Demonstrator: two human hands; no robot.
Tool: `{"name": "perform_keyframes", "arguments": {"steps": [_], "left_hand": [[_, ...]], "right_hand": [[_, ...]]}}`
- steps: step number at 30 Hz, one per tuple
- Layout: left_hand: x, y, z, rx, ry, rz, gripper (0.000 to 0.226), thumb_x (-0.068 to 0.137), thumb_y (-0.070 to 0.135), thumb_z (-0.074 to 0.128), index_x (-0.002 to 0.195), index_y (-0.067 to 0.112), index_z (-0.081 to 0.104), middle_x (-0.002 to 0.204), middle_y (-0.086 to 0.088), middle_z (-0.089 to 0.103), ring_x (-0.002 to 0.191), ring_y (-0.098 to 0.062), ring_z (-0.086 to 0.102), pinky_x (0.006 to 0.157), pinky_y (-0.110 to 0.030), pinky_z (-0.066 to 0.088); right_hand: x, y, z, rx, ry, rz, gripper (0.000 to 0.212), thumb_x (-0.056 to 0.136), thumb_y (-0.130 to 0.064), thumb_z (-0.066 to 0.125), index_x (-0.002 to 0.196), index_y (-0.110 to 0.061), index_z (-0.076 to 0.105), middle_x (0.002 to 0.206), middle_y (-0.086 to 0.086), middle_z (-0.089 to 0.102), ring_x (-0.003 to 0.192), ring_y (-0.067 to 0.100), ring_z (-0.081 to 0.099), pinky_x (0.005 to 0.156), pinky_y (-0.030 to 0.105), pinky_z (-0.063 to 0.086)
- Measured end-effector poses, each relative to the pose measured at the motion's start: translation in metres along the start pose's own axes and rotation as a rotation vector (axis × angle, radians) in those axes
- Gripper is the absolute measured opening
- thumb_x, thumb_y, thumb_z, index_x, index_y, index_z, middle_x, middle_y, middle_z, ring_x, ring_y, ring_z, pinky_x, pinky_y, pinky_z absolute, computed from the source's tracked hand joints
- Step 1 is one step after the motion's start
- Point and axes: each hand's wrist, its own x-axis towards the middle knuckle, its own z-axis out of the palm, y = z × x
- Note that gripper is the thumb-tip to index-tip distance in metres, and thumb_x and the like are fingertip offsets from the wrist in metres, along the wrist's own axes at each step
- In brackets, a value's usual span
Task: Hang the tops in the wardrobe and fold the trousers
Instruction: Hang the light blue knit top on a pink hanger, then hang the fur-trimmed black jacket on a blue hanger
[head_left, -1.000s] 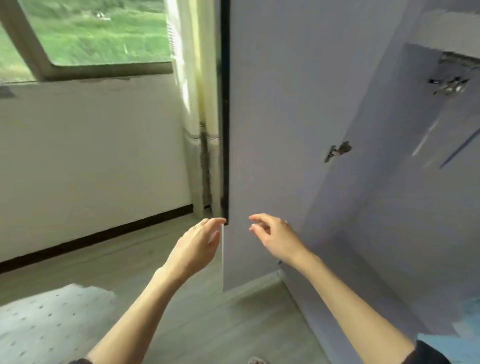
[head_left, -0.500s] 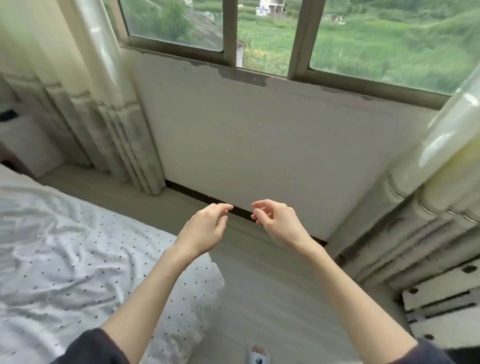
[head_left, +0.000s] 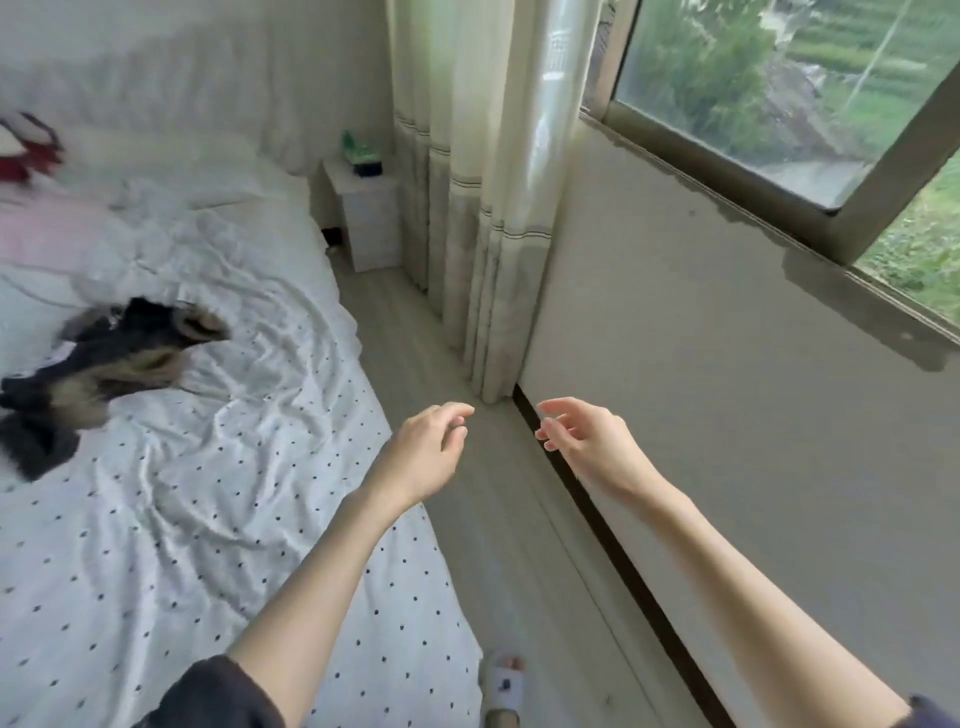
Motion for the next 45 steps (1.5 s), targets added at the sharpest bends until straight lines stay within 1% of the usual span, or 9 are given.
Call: {"name": "perform_keyframes", "arguments": {"steps": [3, 8, 15, 27, 30, 35, 38, 42, 45], "left_hand": [[0.051, -0.011, 0.0, -0.037, 0.072, -0.089, 0.032, 0.098, 0.019, 0.042, 0.128, 0.022, 0.054, 0.123, 0.002, 0.059, 0.112, -0.013, 0.054, 0.092, -0.026, 0.041], [0.12, -0.023, -0.017, -0.087, 0.215, -0.246, 0.031, 0.097, 0.02, 0.043, 0.126, 0.02, 0.056, 0.12, 0.002, 0.061, 0.11, -0.013, 0.056, 0.091, -0.024, 0.041], [0.199, -0.035, -0.038, -0.11, 0.285, -0.389, 0.031, 0.098, 0.022, 0.044, 0.126, 0.018, 0.056, 0.122, 0.002, 0.059, 0.11, -0.012, 0.056, 0.088, -0.018, 0.038], [0.331, -0.093, -0.097, -0.09, 0.625, -0.706, 0.031, 0.098, 0.017, 0.044, 0.127, 0.015, 0.055, 0.126, -0.003, 0.059, 0.113, -0.014, 0.055, 0.092, -0.02, 0.04], [0.343, -0.107, -0.107, -0.111, 0.698, -0.807, 0.032, 0.098, 0.017, 0.043, 0.128, 0.014, 0.055, 0.128, -0.003, 0.057, 0.115, -0.014, 0.054, 0.091, -0.017, 0.038], [0.352, -0.148, -0.126, -0.134, 0.768, -0.98, 0.032, 0.098, 0.017, 0.043, 0.129, 0.016, 0.054, 0.128, 0.0, 0.057, 0.118, -0.012, 0.052, 0.09, -0.016, 0.037], [0.357, -0.192, -0.136, -0.166, 0.797, -1.056, 0.032, 0.098, 0.019, 0.044, 0.128, 0.017, 0.055, 0.129, -0.001, 0.057, 0.119, -0.012, 0.052, 0.094, -0.018, 0.037], [0.362, -0.262, -0.154, -0.237, 0.875, -1.146, 0.031, 0.098, 0.017, 0.045, 0.127, 0.016, 0.055, 0.13, -0.001, 0.055, 0.119, -0.014, 0.051, 0.094, -0.017, 0.035], [0.357, -0.312, -0.175, -0.311, 0.916, -1.249, 0.032, 0.098, 0.014, 0.044, 0.128, 0.014, 0.054, 0.133, -0.004, 0.053, 0.121, -0.016, 0.049, 0.095, -0.016, 0.031]], "right_hand": [[0.073, -0.002, 0.001, -0.047, -0.109, -0.074, 0.028, 0.097, -0.023, 0.045, 0.123, -0.021, 0.057, 0.104, -0.005, 0.067, 0.1, 0.013, 0.061, 0.079, 0.023, 0.046], [0.179, -0.019, -0.008, -0.15, -0.283, -0.22, 0.03, 0.096, -0.024, 0.046, 0.124, -0.02, 0.057, 0.107, -0.003, 0.068, 0.103, 0.015, 0.061, 0.091, 0.028, 0.045], [0.31, -0.04, -0.018, -0.105, -0.408, -0.313, 0.029, 0.096, -0.022, 0.045, 0.122, -0.021, 0.057, 0.103, -0.006, 0.069, 0.102, 0.014, 0.061, 0.087, 0.024, 0.045], [0.536, -0.141, 0.032, -0.133, -0.74, -0.606, 0.029, 0.095, -0.015, 0.046, 0.121, -0.017, 0.059, 0.095, -0.003, 0.068, 0.104, 0.017, 0.061, 0.089, 0.024, 0.044], [0.573, -0.172, 0.061, -0.161, -0.844, -0.671, 0.031, 0.095, -0.013, 0.045, 0.123, -0.015, 0.057, 0.105, 0.003, 0.07, 0.105, 0.021, 0.061, 0.094, 0.031, 0.044], [0.607, -0.209, 0.131, -0.202, -1.07, -0.774, 0.029, 0.097, -0.012, 0.044, 0.124, -0.013, 0.056, 0.099, 0.007, 0.071, 0.098, 0.023, 0.063, 0.082, 0.022, 0.046], [0.626, -0.232, 0.179, -0.247, -1.162, -0.804, 0.028, 0.098, -0.015, 0.045, 0.124, -0.016, 0.055, 0.099, 0.006, 0.07, 0.093, 0.021, 0.063, 0.07, 0.01, 0.044], [0.655, -0.268, 0.252, -0.306, -1.245, -0.797, 0.028, 0.098, -0.016, 0.045, 0.124, -0.016, 0.056, 0.108, 0.006, 0.066, 0.1, 0.019, 0.061, 0.083, 0.024, 0.048], [0.668, -0.302, 0.309, -0.376, -1.298, -0.8, 0.027, 0.098, -0.015, 0.045, 0.122, -0.013, 0.057, 0.11, 0.011, 0.066, 0.101, 0.024, 0.062, 0.084, 0.028, 0.048]]}}
